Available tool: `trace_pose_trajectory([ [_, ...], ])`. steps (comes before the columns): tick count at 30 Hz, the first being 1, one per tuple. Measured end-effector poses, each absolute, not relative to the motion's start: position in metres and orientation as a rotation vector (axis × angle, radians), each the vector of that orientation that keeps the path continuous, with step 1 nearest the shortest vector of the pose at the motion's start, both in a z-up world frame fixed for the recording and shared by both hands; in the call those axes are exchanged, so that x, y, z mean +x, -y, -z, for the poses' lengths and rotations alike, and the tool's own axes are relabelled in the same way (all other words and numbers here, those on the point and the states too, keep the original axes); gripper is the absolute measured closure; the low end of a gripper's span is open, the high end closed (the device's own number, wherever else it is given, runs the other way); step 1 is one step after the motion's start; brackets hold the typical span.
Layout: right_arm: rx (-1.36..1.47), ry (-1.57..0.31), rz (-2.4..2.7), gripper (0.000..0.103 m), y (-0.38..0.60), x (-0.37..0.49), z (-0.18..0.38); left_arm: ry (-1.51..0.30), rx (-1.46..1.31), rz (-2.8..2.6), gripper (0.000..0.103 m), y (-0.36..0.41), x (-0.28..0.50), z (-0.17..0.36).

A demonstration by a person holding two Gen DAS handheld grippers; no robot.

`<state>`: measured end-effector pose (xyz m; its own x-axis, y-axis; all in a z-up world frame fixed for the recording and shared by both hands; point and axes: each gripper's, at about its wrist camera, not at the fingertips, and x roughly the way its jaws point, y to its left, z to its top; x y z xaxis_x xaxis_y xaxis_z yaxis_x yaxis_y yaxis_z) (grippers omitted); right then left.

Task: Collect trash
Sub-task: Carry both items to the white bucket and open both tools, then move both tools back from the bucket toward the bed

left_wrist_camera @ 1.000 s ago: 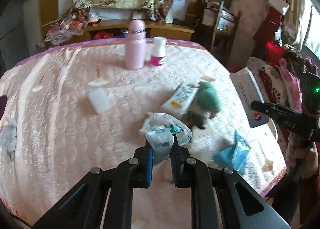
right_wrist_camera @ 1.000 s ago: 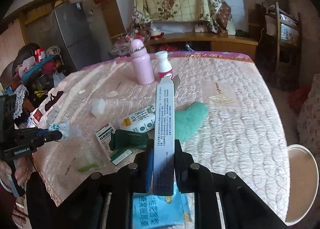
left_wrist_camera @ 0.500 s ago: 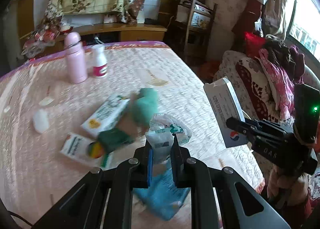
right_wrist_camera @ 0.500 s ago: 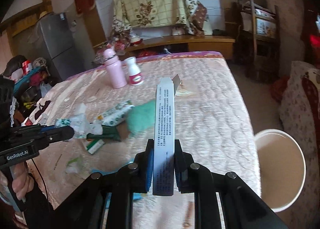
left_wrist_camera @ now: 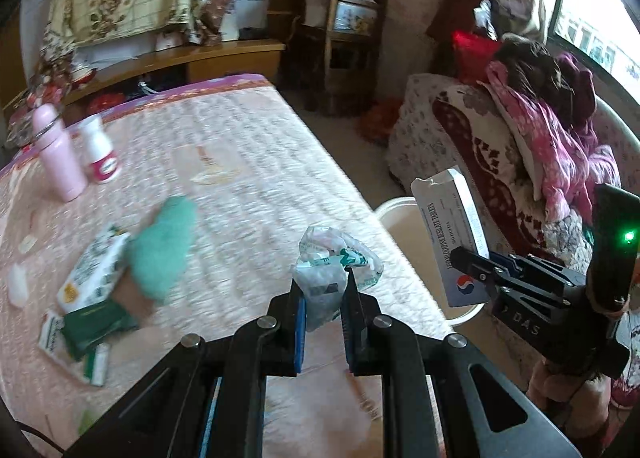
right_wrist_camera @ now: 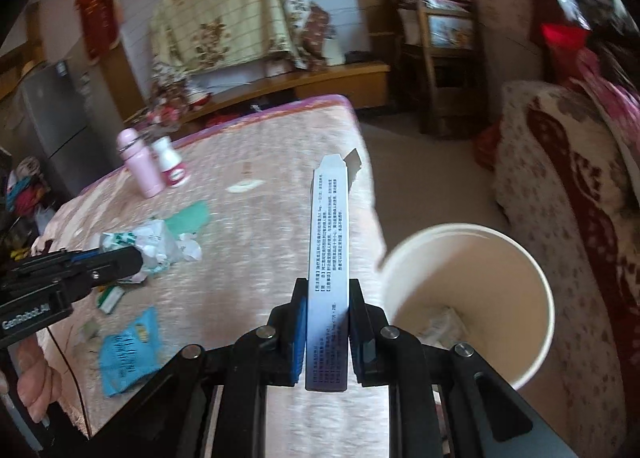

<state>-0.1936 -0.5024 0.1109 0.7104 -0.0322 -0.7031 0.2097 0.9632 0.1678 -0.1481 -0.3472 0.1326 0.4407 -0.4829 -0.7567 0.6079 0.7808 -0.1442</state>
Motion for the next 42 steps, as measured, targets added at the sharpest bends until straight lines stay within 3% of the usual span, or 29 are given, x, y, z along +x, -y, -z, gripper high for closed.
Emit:
trace_pose_trajectory([
  [10, 0.361, -0.823, 0.288, 0.084, 0.59, -0.205, -0.077, -0.942, 0.188, 0.737, 0.087, 0.43, -0.149, -0.107],
  [26, 0.479, -0.871, 0.42, 0.081, 0.643, -0.199, -0.034, -1.033, 0.129, 0.771, 0.084, 0.49, -0.129, -0.07],
  [28, 0.504, -0.874, 0.431, 0.081, 0.65, -0.2, -0.03, -1.048, 0.119, 0.767, 0.078, 0.492, -0.126, -0.066],
  [33, 0.532, -0.889, 0.449, 0.079, 0.657, -0.201, -0.024, -1.053, 0.095, 0.761, 0.051, 0.49, -0.124, -0.064],
  [35, 0.537, -0.883, 0.45, 0.07, 0.658, -0.202, -0.024, -1.046, 0.085, 0.76, 0.042, 0.487, -0.124, -0.065],
  [36, 0.544, -0.873, 0.45, 0.052, 0.658, -0.203, -0.026, -1.04, 0.081, 0.758, 0.039, 0.485, -0.125, -0.066],
  [37, 0.549, -0.864, 0.449, 0.028, 0.658, -0.204, -0.027, -1.034, 0.079, 0.754, 0.039, 0.484, -0.126, -0.068],
  [42, 0.516, -0.817, 0.457, 0.025, 0.653, -0.207, -0.039, -1.028, 0.08, 0.737, 0.039, 0.477, -0.128, -0.074],
])
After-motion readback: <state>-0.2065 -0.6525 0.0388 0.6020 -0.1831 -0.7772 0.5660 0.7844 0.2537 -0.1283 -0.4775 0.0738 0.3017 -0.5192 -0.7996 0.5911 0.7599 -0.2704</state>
